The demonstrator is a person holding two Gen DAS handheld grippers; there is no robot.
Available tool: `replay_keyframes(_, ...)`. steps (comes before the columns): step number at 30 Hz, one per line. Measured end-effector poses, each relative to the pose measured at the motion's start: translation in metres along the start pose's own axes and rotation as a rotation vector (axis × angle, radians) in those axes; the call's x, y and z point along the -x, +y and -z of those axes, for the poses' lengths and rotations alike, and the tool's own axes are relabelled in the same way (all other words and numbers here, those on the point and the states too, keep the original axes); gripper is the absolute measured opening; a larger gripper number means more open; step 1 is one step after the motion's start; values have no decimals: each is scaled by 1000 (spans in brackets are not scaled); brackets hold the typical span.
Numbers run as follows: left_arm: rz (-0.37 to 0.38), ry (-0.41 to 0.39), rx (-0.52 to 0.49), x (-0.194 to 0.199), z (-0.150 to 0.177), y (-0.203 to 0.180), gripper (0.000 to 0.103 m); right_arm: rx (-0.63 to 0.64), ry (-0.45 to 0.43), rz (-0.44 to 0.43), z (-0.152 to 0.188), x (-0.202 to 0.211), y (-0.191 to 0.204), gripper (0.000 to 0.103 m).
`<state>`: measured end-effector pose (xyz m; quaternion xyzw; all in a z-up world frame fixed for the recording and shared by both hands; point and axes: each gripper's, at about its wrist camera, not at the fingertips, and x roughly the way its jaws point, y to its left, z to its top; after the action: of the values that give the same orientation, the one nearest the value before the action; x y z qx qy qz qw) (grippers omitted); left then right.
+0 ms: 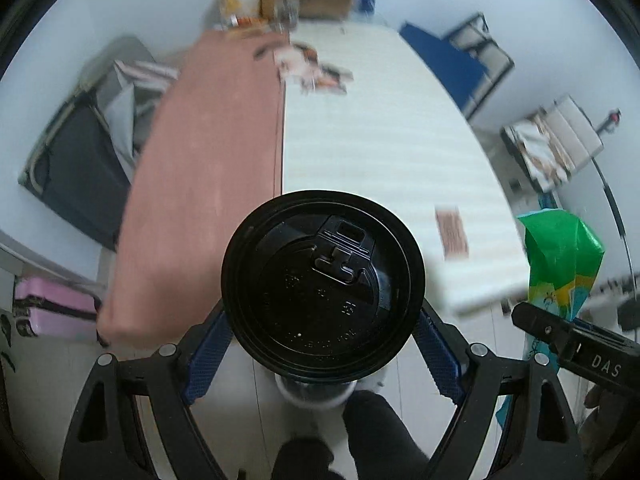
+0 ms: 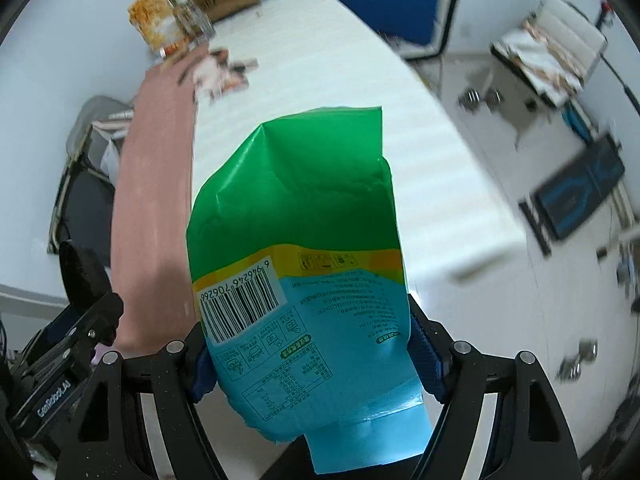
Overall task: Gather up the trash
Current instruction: 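Lift the black lid and green-blue bag and carry them toward the trash bin, then open both tools over the trash bin to drop the lid and bag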
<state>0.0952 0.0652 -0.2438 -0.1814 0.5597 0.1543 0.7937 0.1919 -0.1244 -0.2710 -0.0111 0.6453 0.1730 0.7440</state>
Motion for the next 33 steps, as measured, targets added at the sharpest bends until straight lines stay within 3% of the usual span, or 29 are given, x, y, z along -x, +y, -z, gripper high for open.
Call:
replay_keyframes(4,53,144,37,-42,50,13,86,-23,114,-5,70,-37,-14,80)
replay_keyframes(11,59,314,128,-156,117,31,88,-101,310,-14,159,-175,-54,80)
replay_keyframes(17,80,414,241,-293,161,48,90,-182,383,-57,206,-323,-90,80)
replay_keyframes(20,102,468,275,-358,179,53,101,-195,408,-75,221,-390,-97,80)
replay_keyframes(24,113,499,295,-417,198,57,103,-188,434,-112,237,-468,-97,84)
replay_keyframes(29,37,489,298,-433,211,70,103,-172,443,-120,241,-508,-90,103)
replay_keyframes(33,-30,443,295,-410,225,91,103,-135,429,-92,233,-506,-86,103)
